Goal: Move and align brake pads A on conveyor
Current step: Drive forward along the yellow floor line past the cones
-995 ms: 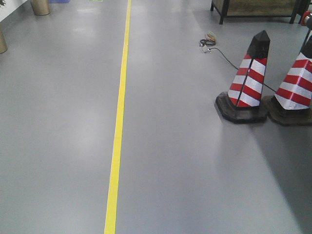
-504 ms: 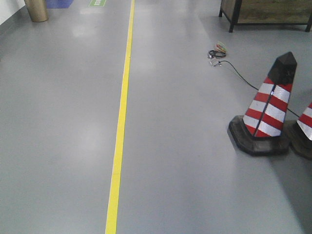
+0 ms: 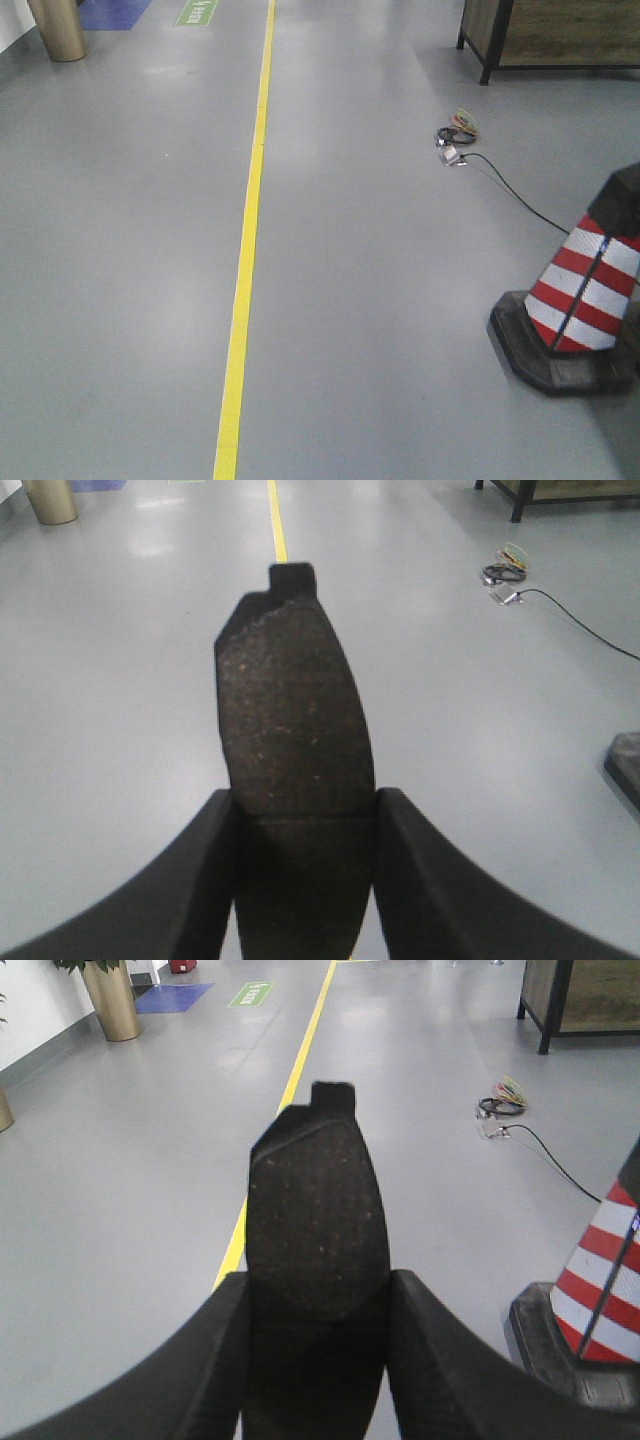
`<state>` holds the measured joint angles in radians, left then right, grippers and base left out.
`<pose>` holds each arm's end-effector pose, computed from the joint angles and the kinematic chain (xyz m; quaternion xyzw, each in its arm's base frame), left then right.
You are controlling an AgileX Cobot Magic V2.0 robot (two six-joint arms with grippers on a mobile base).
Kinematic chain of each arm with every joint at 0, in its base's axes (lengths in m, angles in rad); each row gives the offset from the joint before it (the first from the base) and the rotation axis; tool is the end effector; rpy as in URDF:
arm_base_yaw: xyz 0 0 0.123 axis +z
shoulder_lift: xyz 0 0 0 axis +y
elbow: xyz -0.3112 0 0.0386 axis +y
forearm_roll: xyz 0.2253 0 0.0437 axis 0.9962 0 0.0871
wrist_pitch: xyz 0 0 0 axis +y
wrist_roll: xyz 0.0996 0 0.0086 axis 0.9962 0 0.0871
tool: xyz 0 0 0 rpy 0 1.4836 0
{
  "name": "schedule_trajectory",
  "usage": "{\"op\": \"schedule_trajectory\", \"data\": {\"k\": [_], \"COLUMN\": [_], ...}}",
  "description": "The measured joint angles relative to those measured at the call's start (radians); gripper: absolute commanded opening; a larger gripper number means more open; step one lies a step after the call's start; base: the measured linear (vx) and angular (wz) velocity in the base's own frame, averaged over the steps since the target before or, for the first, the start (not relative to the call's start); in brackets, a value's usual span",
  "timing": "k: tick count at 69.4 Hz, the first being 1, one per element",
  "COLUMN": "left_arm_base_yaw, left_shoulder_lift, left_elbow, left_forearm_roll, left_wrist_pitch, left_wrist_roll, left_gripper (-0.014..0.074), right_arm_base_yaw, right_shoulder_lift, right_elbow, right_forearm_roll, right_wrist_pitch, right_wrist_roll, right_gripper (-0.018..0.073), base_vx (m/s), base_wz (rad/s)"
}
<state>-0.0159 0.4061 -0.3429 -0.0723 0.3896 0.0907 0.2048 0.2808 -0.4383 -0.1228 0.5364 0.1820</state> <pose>0.0502 -0.0035 0.2750 0.0241 0.8232 -0.0091 0.5671 0.0238 -0.0015 0.2963 -0.0327 0.8005 0.0589 0.5955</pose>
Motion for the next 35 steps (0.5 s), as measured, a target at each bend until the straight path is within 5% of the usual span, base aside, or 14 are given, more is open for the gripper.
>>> {"op": "schedule_trajectory", "data": {"k": [35], "left_arm_base_yaw": [0.0], "left_shoulder_lift": [0.0], "left_elbow": [0.0], "left_forearm_roll": [0.0], "left_wrist_pitch": [0.0], "left_wrist_roll": [0.0], "left_gripper": [-0.0006], "right_arm_base_yaw": [0.0], "right_shoulder_lift": [0.0], "right_elbow": [0.0], "right_forearm_roll": [0.0], "right_wrist_pitch": [0.0], "right_wrist_roll": [0.0], "right_gripper": [-0.0007], "base_vx": [0.56], "base_wz": [0.0]}}
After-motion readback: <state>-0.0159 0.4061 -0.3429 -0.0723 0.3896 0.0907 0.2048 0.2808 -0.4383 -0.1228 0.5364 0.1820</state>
